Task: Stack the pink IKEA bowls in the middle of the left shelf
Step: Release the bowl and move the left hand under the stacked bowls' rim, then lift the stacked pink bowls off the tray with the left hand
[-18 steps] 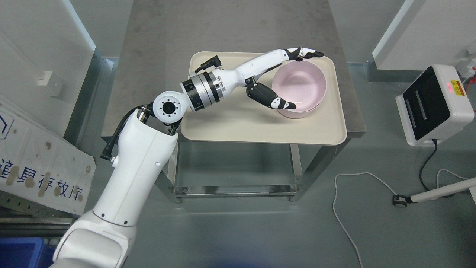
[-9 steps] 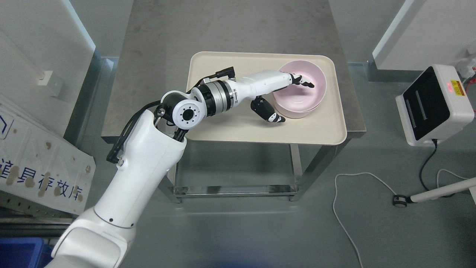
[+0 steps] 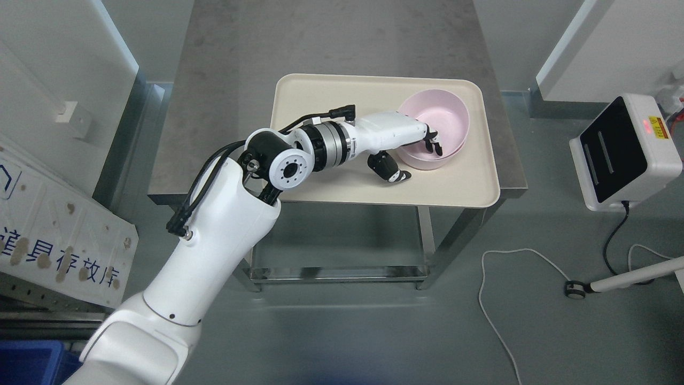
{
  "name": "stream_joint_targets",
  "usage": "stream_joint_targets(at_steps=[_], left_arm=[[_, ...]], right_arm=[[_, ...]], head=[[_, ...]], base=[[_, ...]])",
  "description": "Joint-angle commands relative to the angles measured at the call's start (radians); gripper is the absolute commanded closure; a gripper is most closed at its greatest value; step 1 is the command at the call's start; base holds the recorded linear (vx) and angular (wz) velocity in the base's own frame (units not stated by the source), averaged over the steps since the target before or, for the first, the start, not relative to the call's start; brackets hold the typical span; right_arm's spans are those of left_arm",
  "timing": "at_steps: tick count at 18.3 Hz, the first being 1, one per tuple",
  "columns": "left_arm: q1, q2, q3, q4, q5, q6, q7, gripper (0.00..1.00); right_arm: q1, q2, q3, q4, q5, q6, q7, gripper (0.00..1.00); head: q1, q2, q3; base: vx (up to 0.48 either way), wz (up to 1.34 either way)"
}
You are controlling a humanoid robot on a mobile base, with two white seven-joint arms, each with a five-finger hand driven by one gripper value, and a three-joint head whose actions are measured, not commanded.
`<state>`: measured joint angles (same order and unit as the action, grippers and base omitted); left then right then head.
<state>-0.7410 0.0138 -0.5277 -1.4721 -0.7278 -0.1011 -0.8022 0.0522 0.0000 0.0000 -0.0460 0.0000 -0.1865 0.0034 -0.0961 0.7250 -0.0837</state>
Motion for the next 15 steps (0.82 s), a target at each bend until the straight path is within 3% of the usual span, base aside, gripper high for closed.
stream_joint_targets(at_steps=[1,7,10,15], left_arm=[[-0.006,0.004,0.011,0.021,-0.035,-0.037,-0.003,0.75],[-0.006,0.004,0.09,0.032,-0.033,-0.109,0.0,0.99],[-0.011,0.004,0.178,0.029,-0.021,-0.143,0.024,0.99],[-0.026,0.004,0.357,0.015,0.047,-0.282,0.015,0.99]], right_arm=[[0.0,-0.017,-0.009,0.0,0.008,0.001,0.0,0.0],[0.0,-0.017,-0.009,0.0,0.008,0.001,0.0,0.0],[0.0,-0.017,-0.011,0.0,0.008,0.001,0.0,0.0],[0.0,-0.017,-0.011,0.0,0.008,0.001,0.0,0.0]], head=[[0.0,0.0,0.0],[0.0,0.0,0.0],[0.0,0.0,0.0],[0.0,0.0,0.0]], base=[[0.0,0.0],[0.0,0.0],[0.0,0.0],[-0.001,0.0]])
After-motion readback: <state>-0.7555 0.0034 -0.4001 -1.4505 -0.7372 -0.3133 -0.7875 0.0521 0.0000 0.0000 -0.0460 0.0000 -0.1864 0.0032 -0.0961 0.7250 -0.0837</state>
